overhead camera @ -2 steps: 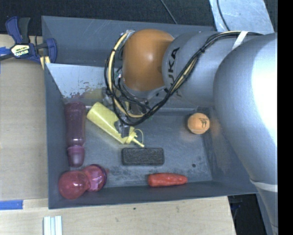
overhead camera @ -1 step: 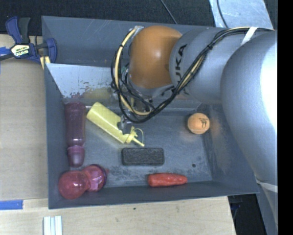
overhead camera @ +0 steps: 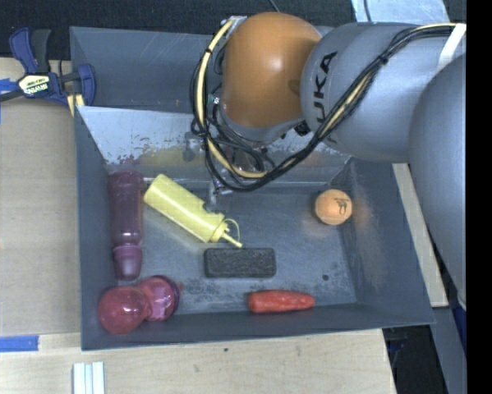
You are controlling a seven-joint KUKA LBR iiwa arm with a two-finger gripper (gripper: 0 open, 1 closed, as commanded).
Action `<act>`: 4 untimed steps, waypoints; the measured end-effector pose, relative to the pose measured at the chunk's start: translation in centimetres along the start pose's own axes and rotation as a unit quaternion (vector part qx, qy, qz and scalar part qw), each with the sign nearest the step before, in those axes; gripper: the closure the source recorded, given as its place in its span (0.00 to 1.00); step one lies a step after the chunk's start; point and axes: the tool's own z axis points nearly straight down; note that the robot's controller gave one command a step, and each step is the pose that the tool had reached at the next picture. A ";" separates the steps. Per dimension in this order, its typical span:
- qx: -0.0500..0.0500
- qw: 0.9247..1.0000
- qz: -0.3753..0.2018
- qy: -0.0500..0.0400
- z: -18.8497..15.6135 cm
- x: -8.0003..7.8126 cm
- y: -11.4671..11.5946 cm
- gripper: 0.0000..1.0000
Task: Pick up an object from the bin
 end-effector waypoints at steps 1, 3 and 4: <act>0.002 0.999 -0.043 -0.006 8.4 0.2 0.2 0.00; 0.002 0.999 -0.045 -0.008 -4.7 0.7 -0.4 0.00; 0.002 0.999 -0.041 -0.017 -5.4 0.4 -0.4 0.00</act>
Offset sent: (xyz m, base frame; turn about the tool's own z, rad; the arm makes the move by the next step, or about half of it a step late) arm -0.0038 0.0144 -0.0537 0.2452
